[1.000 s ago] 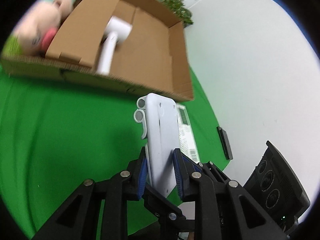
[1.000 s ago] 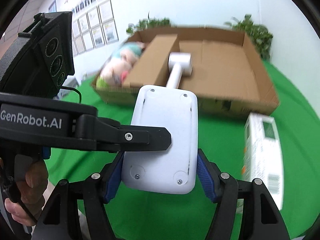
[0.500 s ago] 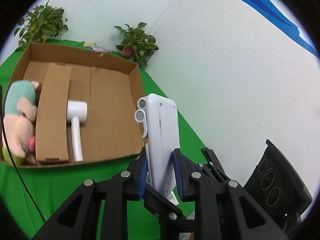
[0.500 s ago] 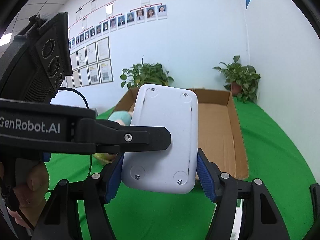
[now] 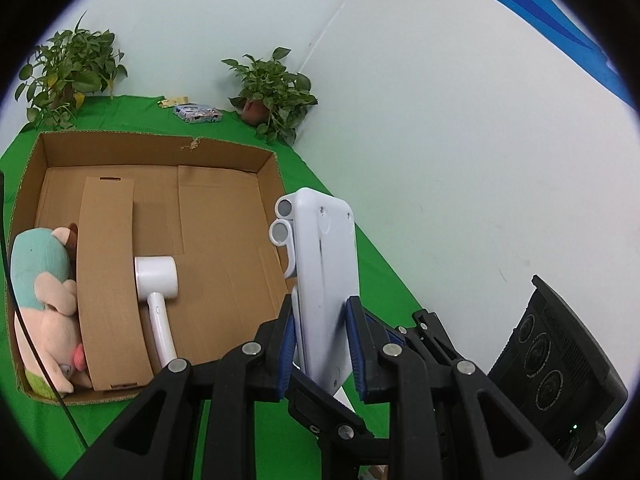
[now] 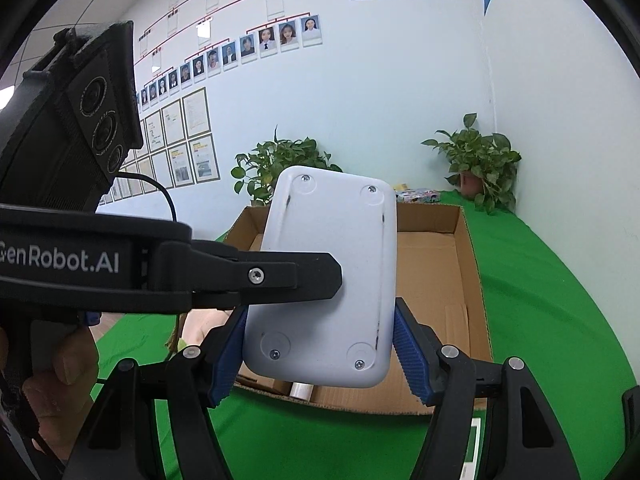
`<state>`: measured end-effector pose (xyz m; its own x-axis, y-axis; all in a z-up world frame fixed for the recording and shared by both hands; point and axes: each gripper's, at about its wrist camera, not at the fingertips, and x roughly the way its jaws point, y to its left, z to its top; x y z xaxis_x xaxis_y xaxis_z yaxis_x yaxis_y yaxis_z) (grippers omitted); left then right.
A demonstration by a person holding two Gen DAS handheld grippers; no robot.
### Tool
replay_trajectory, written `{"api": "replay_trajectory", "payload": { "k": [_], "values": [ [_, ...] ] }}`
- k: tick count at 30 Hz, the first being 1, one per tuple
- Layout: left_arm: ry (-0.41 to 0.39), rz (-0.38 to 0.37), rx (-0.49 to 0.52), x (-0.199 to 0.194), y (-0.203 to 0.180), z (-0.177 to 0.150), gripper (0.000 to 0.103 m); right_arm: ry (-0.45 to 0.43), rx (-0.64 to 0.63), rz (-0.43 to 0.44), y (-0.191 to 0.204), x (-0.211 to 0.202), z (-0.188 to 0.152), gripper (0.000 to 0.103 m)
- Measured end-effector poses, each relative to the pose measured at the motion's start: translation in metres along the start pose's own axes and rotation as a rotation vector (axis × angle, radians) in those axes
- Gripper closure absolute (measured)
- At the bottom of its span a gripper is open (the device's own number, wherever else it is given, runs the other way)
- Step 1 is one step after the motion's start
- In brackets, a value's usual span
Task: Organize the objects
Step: 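Lower the white device into the tray beside the hair dryer and release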
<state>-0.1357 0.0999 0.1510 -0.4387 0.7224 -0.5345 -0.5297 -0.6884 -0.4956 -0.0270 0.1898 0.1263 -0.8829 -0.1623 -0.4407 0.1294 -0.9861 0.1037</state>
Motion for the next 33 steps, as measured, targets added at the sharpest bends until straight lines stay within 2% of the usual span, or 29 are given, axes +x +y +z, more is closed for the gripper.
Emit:
{"api": "replay_trajectory", "payload": {
  "k": [6, 12, 19, 33],
  "values": [
    [0.018, -0.003, -0.028, 0.014, 0.010, 0.024, 0.081, 0.044, 0.002, 0.005, -0.011, 0.030, 0.031, 0.038],
    [0.056, -0.004, -0.036, 0.037, 0.020, 0.024, 0.080, 0.084, 0.028, -0.003, -0.028, 0.055, 0.029, 0.038],
    [0.117, 0.018, -0.078, 0.068, 0.045, 0.016, 0.080, 0.160, 0.063, 0.022, -0.040, 0.091, 0.006, 0.038],
    [0.273, 0.097, -0.148, 0.144, 0.100, -0.014, 0.080, 0.339, 0.192, 0.079, -0.077, 0.178, -0.064, 0.038]
  ]
}}
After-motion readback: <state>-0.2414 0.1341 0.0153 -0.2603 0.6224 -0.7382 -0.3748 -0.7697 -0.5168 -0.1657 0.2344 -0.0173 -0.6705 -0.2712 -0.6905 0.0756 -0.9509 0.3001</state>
